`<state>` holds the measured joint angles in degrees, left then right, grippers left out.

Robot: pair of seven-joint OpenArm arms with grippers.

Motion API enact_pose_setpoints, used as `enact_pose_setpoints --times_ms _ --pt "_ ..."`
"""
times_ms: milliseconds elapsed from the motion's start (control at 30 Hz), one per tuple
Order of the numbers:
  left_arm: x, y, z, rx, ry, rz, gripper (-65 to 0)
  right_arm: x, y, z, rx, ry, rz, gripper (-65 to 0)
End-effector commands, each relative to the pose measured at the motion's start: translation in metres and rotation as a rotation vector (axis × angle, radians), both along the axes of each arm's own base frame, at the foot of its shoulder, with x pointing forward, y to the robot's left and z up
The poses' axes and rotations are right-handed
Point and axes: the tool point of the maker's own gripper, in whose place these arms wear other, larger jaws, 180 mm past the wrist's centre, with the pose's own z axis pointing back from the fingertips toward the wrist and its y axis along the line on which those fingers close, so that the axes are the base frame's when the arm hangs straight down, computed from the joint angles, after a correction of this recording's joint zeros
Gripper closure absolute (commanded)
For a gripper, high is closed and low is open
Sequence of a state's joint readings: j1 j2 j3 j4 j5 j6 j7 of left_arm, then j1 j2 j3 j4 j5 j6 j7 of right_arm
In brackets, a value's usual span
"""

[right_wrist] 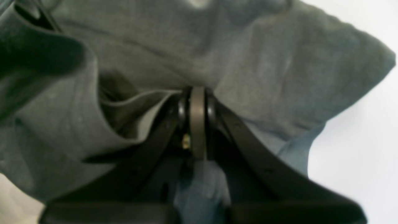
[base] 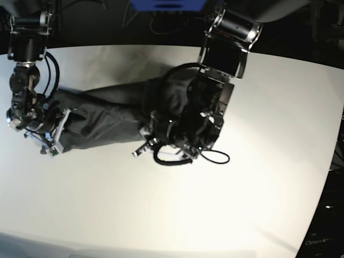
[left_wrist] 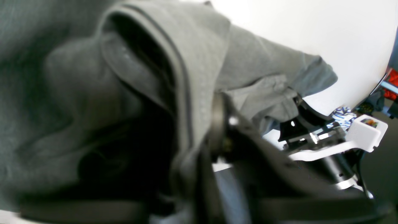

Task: Fold the T-shirt properly
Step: 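Lay the left gripper's end over the strip's middle, folding it in half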

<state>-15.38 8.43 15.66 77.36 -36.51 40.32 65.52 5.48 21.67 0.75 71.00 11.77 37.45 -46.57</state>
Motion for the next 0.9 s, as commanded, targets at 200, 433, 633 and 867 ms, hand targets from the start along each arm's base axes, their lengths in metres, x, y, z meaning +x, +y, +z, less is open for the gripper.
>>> enact_pose_setpoints --times_ms 200,433,633,867 --pt "0.010 -0.014 0.023 -0.070 -0.042 -0.014 -40.5 -0.046 0.008 -0.037 -0.097 0.187 0.077 -1.2" --pt "0.022 -0.004 0.045 -0.188 -0.101 0.053 -39.4 -0.046 0.008 -0.037 -0.095 0.184 0.077 -1.2" --pt "0.010 0.017 0.033 -0.214 -0.045 0.059 -10.7 -0.045 0.008 -0.037 -0.095 0.180 0.077 -1.0" --pt "-0.004 0.031 0.015 -0.184 0.003 0.046 -3.6 -0.042 0.008 -0.035 -0.095 0.173 0.077 -1.0"
